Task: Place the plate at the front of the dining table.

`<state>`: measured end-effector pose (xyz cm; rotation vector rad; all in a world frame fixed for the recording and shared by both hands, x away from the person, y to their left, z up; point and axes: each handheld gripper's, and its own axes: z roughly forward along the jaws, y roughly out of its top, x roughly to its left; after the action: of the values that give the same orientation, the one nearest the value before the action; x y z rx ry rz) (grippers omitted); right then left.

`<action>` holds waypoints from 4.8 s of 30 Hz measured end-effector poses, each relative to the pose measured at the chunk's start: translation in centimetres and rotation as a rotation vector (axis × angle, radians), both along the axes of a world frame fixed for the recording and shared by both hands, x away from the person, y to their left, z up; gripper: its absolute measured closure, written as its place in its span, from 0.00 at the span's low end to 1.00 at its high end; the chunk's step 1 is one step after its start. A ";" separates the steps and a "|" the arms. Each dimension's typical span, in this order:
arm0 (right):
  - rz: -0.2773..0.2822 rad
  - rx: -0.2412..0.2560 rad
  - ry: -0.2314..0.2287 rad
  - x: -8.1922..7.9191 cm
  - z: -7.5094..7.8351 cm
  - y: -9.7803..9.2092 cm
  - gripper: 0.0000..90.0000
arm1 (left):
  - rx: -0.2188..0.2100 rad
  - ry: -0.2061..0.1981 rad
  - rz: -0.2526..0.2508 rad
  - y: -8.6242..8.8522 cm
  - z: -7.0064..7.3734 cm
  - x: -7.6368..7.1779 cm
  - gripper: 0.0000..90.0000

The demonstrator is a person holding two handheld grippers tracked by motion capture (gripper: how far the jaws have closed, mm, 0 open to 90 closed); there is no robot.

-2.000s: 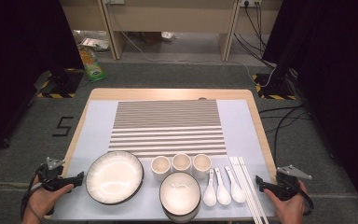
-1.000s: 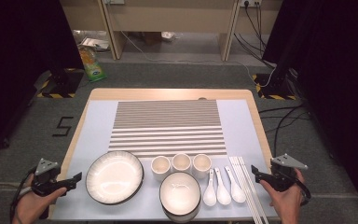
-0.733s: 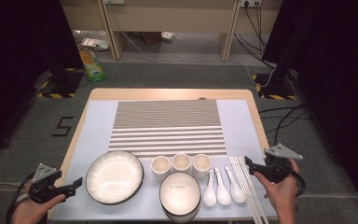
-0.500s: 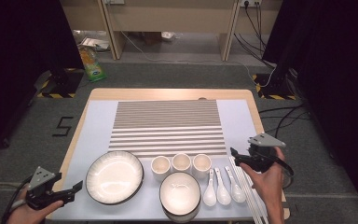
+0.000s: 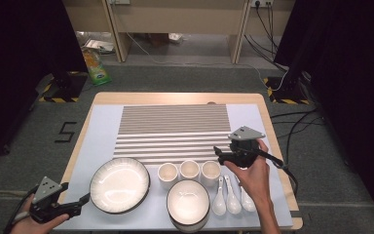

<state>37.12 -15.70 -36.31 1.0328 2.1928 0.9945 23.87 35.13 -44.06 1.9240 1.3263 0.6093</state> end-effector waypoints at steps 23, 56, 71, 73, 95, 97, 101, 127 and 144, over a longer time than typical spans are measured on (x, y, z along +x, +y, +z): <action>0.159 -0.023 0.011 3.5 2.5 9.8 0.24 | 0.031 0.033 -0.037 -0.7 -0.7 0.1 0.17; 0.361 -0.001 0.093 3.8 1.9 15.9 0.19 | 0.085 0.044 -0.059 -1.5 -1.1 -0.1 0.16; 0.410 -0.042 0.162 4.6 0.0 17.7 0.25 | 0.096 0.049 -0.062 -2.1 -1.3 0.0 0.10; 0.409 -0.047 0.167 4.7 -0.1 17.9 0.25 | 0.097 0.049 -0.056 -2.2 -1.3 0.0 0.09; 0.498 -0.079 0.279 5.0 -2.2 21.0 0.38 | 0.117 0.016 -0.014 -3.1 -1.7 0.6 0.05; 0.499 -0.109 0.290 5.1 -2.6 21.5 0.39 | 0.109 0.005 -0.007 -3.2 -1.8 0.6 0.05; 0.509 -0.112 0.319 5.3 -3.1 22.0 0.41 | 0.103 -0.008 -0.006 -3.3 -2.0 0.8 0.06; 0.534 -0.158 0.465 6.2 -5.7 23.0 0.64 | 0.114 0.005 -0.018 -3.8 -2.2 1.0 0.10; 0.572 -0.021 0.470 5.8 -4.4 22.7 0.72 | 0.162 0.017 -0.038 -4.9 -3.2 1.1 0.15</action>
<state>42.92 7.04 -40.74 0.6811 2.9849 1.0282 25.02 30.28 -47.25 2.0843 1.2814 0.7012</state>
